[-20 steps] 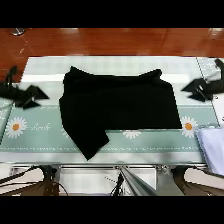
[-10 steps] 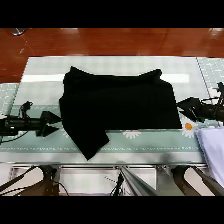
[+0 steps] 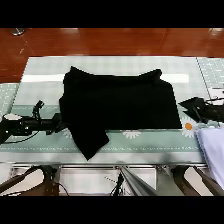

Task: Fold the shirts.

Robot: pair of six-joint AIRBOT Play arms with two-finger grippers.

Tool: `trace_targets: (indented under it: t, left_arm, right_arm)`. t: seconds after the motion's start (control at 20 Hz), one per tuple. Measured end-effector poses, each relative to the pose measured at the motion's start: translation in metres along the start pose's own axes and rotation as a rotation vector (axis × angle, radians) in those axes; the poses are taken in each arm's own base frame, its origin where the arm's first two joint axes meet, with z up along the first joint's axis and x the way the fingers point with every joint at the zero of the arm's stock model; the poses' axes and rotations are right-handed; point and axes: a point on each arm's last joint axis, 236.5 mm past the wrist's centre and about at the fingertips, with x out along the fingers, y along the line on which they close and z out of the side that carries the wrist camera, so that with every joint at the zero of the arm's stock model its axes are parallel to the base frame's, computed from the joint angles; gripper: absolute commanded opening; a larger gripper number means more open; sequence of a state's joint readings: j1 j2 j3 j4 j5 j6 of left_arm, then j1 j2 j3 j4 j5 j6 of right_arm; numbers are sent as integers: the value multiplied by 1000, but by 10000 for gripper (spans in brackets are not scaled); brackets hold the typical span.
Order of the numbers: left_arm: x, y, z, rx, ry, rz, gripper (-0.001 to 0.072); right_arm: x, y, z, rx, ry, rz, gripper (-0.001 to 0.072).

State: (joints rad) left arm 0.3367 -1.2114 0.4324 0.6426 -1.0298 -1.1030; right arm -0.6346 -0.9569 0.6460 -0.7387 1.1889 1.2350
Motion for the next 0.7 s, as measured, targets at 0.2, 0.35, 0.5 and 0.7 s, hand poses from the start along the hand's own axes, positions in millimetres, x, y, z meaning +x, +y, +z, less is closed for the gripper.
trace_targets:
  t: [0.2, 0.35, 0.5, 0.7]
  left_arm:
    - [-8, -7, 13, 12, -28, -27, 24]
    - [-12, -10, 16, 21, -32, -38, 24]
    - [-13, -11, 18, 26, -34, -41, 24]
    - [-14, -11, 18, 26, -34, -43, 24]
  right_arm:
    - [-19, -65, -1, 111, -14, -194, 626]
    - [-15, -100, -26, 175, 48, -288, 626]
    - [1, -111, -39, 200, 110, -302, 626]
    - [31, -105, -56, 217, 210, -256, 626]
